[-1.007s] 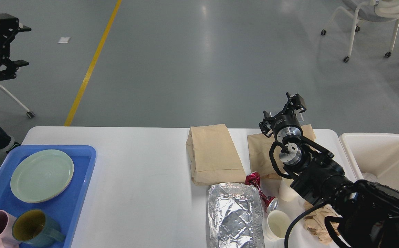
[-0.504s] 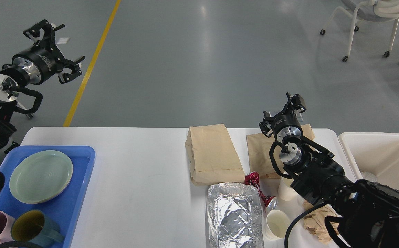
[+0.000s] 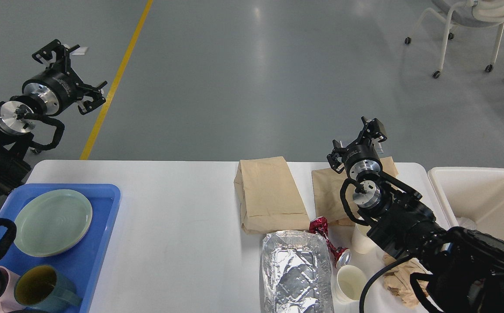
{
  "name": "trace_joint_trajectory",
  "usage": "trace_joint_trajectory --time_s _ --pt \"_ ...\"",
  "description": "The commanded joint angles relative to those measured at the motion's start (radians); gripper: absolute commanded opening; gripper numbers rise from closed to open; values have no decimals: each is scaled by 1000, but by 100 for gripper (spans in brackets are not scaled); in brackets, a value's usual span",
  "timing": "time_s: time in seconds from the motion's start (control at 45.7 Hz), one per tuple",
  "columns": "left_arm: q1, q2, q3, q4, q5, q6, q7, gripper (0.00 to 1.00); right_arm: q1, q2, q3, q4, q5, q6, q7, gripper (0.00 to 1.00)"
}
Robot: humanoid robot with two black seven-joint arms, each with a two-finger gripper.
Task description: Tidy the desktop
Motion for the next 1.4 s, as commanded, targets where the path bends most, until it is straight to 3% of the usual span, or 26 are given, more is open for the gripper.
trace_joint_trajectory --time_s 0.0,0.197,0.307,0.525,0.854,1.16,1.379 --pt "4 16 3 0 -1 -6 -52 96 0 0 1 0 0 0 0 100" --pt "56 8 3 -5 -1 -12 -230 96 0 0 1 0 0 0 0 100" --pt "67 8 6 -11 -1 -40 -284 96 0 0 1 0 0 0 0 100" --pt "110 5 3 -9 -1 -99 -290 96 0 0 1 0 0 0 0 100" --pt "234 -92 -1 -11 -1 -100 -291 96 0 0 1 1 0 0 0 100" --pt "296 -92 11 -9 -1 -100 -275 96 0 0 1 1 0 0 -1 100" --pt "317 -106 11 -9 -1 -100 -291 97 0 0 1 0 0 0 0 100"
